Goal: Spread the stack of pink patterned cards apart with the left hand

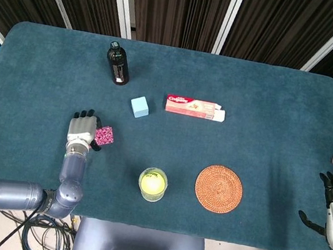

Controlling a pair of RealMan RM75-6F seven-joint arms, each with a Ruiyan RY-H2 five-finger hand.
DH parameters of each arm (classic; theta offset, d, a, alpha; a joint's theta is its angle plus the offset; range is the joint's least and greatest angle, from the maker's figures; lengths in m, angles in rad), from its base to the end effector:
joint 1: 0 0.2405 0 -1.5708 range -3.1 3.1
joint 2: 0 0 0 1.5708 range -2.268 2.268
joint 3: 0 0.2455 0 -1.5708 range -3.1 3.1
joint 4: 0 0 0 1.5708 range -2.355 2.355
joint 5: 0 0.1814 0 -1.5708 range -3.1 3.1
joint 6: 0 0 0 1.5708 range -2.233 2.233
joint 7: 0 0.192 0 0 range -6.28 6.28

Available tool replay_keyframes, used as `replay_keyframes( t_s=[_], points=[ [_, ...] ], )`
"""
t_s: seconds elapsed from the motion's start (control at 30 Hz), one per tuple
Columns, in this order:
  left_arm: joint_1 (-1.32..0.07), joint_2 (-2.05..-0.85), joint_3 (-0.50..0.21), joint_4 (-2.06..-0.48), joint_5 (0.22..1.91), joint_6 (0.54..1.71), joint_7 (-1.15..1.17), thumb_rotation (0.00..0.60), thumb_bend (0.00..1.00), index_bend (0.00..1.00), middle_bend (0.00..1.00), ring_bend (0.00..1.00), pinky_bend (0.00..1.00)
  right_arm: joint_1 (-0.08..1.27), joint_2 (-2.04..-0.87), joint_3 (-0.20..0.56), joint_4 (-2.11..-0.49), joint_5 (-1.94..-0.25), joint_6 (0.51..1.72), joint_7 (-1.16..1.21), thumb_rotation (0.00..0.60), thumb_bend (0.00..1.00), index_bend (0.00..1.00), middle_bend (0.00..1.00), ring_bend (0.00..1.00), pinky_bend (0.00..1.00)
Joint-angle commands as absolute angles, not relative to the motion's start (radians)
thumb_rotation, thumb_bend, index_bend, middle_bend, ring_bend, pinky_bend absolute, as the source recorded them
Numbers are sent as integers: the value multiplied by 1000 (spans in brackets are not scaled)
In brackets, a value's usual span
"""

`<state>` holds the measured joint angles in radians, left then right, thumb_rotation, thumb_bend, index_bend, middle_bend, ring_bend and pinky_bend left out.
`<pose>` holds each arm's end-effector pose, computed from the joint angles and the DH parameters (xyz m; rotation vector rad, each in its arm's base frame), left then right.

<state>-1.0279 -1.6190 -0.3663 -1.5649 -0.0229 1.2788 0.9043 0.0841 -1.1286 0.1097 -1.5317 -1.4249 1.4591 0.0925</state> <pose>-0.1479 0.4008 -0.0015 -1.3940 -1.3115 -0.4034 -0.3122 -0.2368 0.1984 1.2772 -0.9241 0.9179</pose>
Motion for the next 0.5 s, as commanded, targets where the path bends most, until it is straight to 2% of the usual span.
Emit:
replay_keyframes(
  t_s=[0.03,0.5],
  points=[
    [-1026,-1621,-369,-1562,-22,1280,907,600,153,408,133,0,16,84,-1128,111,-1531,-1424,1460,94,600,174,93,53,151,279],
    [-1013,-1632,-386,-1556,-13,1280,923,600,153,422,139,0,16,85,-1128,111,-1534,-1420,1453,91,600,174,93,53,150,279]
  ],
)
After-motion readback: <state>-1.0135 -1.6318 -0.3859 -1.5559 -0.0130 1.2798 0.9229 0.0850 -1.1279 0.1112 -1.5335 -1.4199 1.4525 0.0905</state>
